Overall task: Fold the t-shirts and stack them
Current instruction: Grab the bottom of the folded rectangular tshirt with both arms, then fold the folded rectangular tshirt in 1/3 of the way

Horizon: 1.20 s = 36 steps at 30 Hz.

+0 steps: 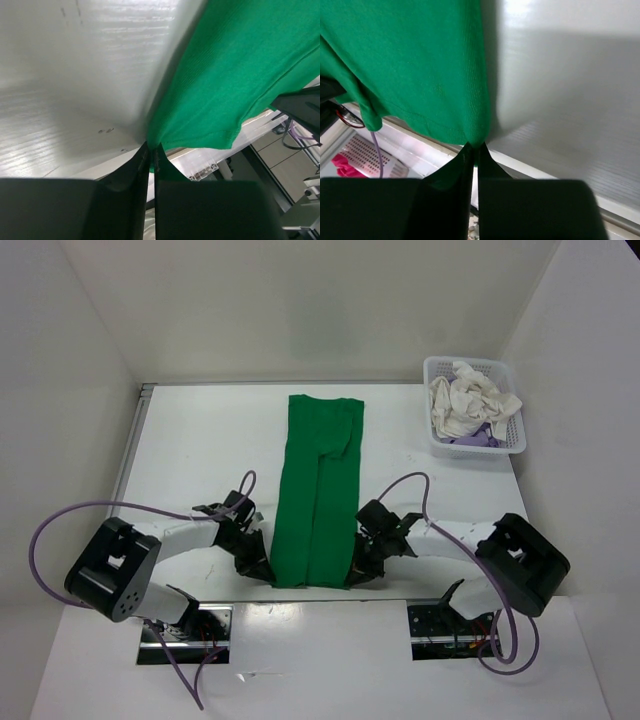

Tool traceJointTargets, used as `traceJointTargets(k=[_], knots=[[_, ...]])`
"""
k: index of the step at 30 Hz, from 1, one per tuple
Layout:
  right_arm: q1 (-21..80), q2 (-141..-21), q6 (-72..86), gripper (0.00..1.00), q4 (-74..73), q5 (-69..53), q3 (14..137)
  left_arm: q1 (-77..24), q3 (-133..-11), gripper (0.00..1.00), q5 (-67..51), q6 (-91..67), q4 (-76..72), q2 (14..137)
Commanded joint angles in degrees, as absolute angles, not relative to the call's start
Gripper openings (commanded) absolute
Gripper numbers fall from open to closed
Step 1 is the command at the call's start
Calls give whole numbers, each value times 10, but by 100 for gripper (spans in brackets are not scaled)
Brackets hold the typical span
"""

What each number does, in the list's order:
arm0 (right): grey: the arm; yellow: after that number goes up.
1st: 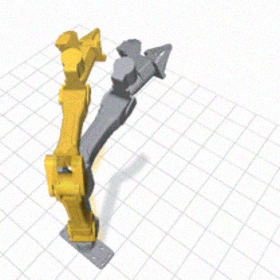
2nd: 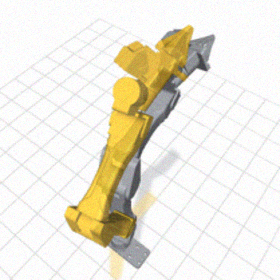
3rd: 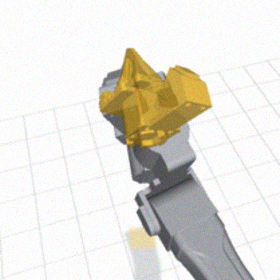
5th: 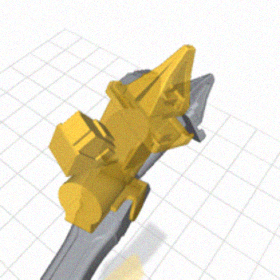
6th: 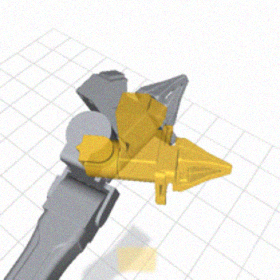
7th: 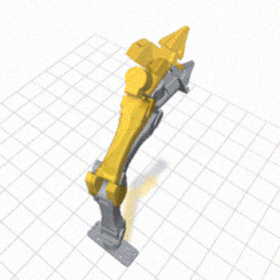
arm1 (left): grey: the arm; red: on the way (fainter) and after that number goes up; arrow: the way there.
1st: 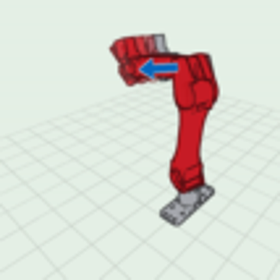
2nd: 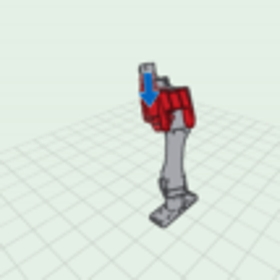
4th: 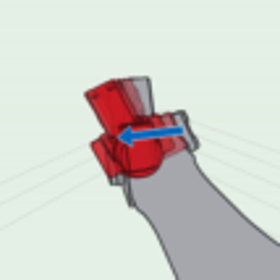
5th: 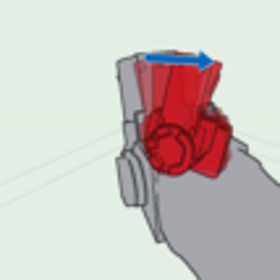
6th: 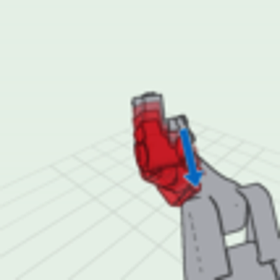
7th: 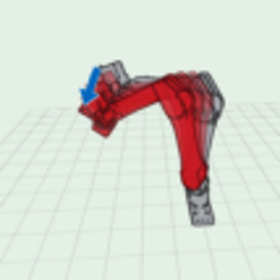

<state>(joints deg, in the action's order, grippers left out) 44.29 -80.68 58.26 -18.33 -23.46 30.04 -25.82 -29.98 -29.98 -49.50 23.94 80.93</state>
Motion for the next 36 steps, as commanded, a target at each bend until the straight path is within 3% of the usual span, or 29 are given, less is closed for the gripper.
traceJointTargets(k=[1,6,10,18,23,31,36], knots=[[458,-789,584,4,-205,-216,311,-262,-306,8,-312,-484,270,792],[452,-740,566,1,-276,-208,365,-228,-338,5,-368,-509,308,727],[386,-734,508,0,-309,-202,424,-180,-418,4,-360,-489,324,760],[229,-909,354,0,-309,-164,612,-152,-610,2,-306,-477,258,941],[194,-1012,321,0,-316,-120,741,-145,-741,2,-264,-490,236,1024],[166,-1118,309,0,-308,-120,824,-133,-852,2,-244,-497,217,1156],[161,-1162,309,3,-303,-109,853,-127,-883,12,-231,-497,210,1210]])
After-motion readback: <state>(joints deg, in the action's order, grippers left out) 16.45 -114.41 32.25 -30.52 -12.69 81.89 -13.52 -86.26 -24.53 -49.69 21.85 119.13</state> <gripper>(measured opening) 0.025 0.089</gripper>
